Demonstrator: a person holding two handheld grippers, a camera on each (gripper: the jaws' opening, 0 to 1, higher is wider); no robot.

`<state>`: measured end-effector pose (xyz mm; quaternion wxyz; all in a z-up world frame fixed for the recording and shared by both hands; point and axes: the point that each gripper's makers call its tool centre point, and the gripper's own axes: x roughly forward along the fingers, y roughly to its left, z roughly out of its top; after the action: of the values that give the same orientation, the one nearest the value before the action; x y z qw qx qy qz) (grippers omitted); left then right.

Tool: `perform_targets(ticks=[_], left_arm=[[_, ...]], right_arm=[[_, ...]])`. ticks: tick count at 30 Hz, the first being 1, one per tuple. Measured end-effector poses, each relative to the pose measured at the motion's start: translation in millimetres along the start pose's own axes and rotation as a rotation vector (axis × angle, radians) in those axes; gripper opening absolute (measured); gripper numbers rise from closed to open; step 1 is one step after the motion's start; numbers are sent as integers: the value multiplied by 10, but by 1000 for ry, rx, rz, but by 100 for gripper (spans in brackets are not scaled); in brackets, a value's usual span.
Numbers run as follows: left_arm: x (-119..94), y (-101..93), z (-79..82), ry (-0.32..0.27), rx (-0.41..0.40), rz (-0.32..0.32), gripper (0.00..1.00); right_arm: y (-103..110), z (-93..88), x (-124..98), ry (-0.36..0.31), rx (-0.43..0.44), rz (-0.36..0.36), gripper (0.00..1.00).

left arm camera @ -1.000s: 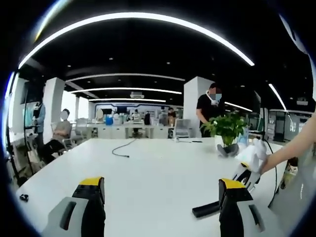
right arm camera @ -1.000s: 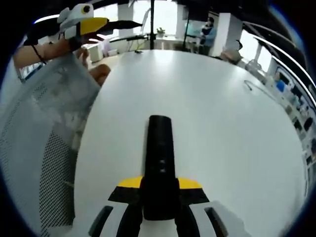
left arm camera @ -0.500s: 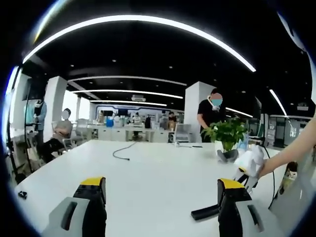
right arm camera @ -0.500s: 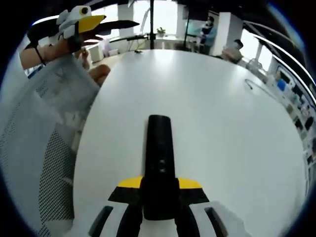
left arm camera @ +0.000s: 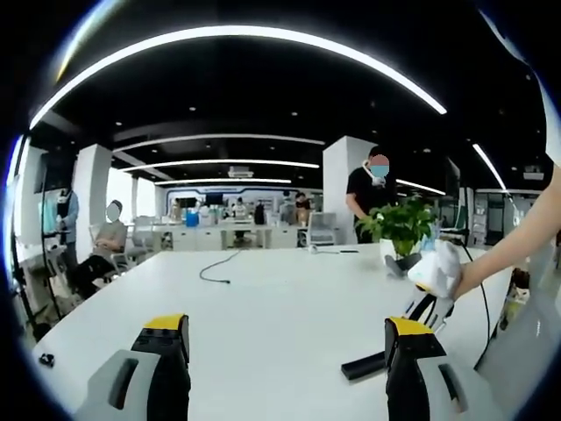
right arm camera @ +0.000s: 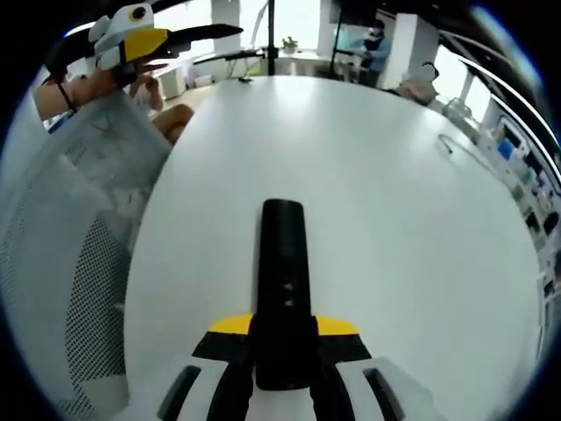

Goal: Press the specified remote control buttons in sequence, fully releasing each button before pressing the next.

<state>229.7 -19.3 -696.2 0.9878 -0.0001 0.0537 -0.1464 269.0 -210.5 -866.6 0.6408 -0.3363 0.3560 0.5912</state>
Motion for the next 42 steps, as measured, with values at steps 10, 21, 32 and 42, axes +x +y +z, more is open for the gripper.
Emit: perform_targets(ticks=[10, 21, 32, 42], left_arm=[[3, 9, -19, 7, -6, -1, 98], [11, 16, -41, 15, -13, -3, 98], [0, 43, -26, 3, -25, 11, 98], [-1, 37, -25, 4, -27, 8, 98]], right_arm=[[-116, 6, 6, 3, 14, -2, 21], [-189, 1, -12, -14, 39, 43, 21], [-237, 11, -3, -5, 23, 37, 21], [-327, 11, 10, 44, -32, 31, 21]])
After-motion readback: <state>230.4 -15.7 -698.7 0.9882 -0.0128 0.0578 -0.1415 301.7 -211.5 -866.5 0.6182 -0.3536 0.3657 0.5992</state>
